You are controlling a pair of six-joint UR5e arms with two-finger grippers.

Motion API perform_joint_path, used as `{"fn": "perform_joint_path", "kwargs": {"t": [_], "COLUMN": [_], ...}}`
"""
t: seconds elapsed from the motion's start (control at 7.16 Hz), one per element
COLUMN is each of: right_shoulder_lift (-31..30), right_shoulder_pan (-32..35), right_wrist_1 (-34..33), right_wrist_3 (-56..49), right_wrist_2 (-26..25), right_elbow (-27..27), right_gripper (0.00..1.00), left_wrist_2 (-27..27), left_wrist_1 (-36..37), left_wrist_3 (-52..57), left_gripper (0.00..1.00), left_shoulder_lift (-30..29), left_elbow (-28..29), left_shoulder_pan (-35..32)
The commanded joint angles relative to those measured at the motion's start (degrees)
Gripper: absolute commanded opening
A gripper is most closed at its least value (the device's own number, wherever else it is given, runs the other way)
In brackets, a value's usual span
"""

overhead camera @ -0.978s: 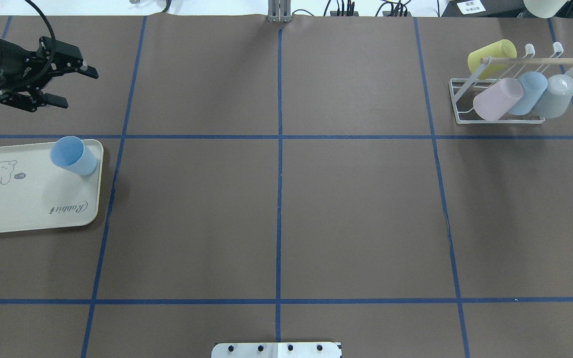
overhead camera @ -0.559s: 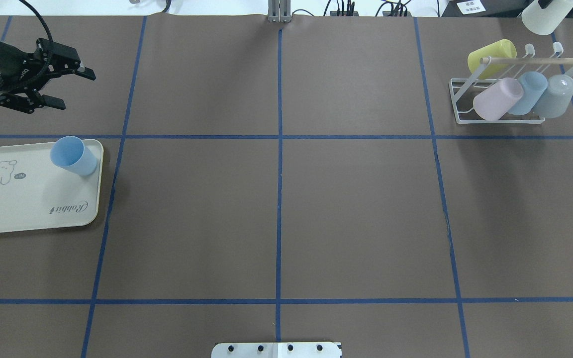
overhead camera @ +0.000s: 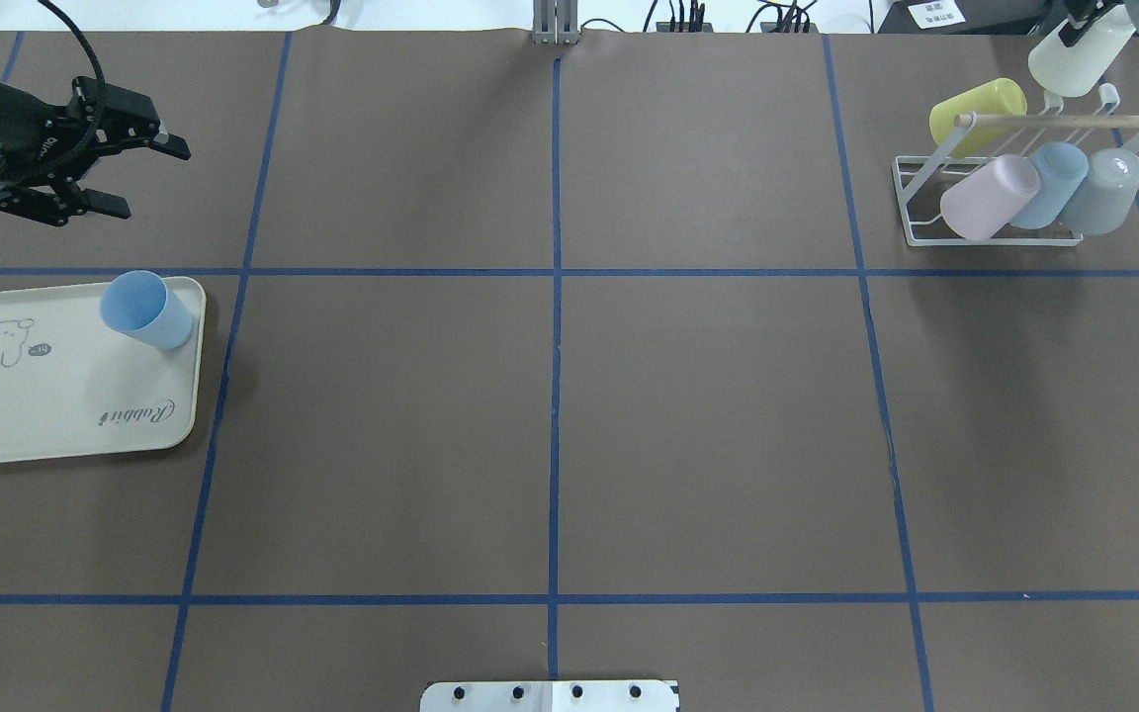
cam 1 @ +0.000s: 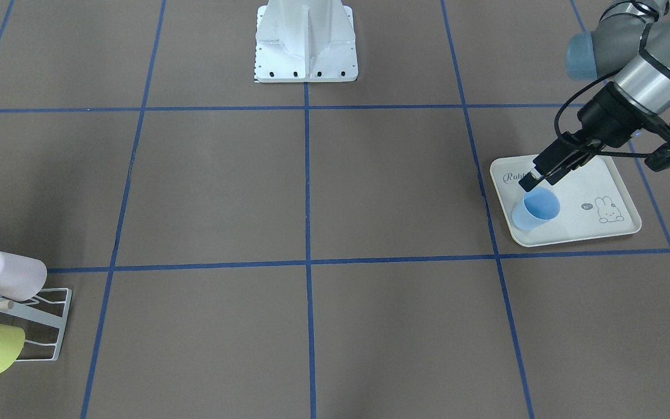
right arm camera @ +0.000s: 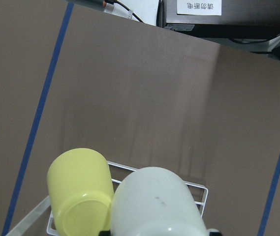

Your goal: Transfer IKEA cup to right arm and place on rack

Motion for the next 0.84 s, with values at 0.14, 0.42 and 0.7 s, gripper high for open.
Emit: {"fn": "perform_joint_path", "kwargs": {"t": [0.14, 0.42, 0.7], "right_shoulder_lift": [-0.4, -0.7, -1.1], "right_shoulder_pan": [-0.5, -0.5, -1.3], "right_wrist_1": [0.0, 0.0, 0.0], "right_wrist_3": [0.0, -0.1, -0.1], "right_wrist_2": [0.0, 0.2, 0.2], "right_elbow": [-0.4, -0.8, -0.8], "right_gripper": [0.07, 0.07, 0.09], "left_wrist_2": [0.0, 0.0, 0.0], "left_wrist_1": [0.0, 0.0, 0.1], "left_wrist_3": [-0.1, -0.4, -0.5], "left_gripper": [1.0, 1.0, 1.0], "left_shoulder_lift": [0.0, 0.0, 0.0], "left_elbow": [0.0, 0.0, 0.0], "left_shoulder_pan": [0.1, 0.2, 0.2]}}
